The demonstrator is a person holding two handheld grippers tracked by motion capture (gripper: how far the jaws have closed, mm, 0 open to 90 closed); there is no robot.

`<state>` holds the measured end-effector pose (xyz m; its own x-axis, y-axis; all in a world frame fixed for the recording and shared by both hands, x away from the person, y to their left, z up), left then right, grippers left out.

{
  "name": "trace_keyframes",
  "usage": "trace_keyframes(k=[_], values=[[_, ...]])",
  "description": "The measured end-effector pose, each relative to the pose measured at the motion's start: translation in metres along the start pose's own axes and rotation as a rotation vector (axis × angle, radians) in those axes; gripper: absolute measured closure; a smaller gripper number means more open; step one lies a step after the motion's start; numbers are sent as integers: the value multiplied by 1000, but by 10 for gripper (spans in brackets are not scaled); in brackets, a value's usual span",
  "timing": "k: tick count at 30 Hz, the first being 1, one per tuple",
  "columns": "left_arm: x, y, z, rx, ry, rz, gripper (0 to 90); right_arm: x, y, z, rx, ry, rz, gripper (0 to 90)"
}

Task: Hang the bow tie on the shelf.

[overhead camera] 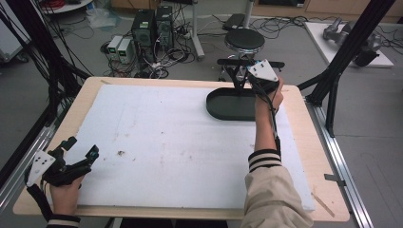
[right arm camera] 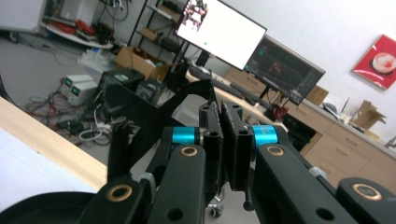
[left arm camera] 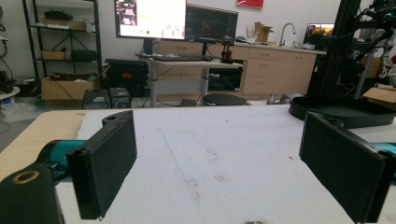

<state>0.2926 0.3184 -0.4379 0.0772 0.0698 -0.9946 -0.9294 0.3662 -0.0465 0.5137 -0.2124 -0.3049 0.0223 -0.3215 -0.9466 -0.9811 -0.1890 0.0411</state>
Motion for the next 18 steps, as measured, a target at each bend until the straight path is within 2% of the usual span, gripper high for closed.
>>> trace_keyframes(k=[2,7,11,18], values=[[1,-1,-1,5,3,0,116,2,-3,-1,8,8,-4,872],[2,-2,-3,14,6,5,116,16,-12,-1,14,20,51,872],[3,-3,-2,13,8,9,116,22,-18,-3,28,17,70,872],[5,-4,-1,11,15,14,116,27,-26,-5,33,26,120,871]])
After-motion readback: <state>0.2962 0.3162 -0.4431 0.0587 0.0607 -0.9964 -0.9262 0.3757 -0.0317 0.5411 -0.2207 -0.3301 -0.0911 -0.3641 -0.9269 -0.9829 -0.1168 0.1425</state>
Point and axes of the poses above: each handheld gripper's, and its own axes: y roughly backward along the jaws, x roughly out of its underside, z roughly to its left, the point moved 5 cm from there along -y, roughly forward along the jaws, and after that the axes turned 10 degrees about -y, right-handed, at the moved point
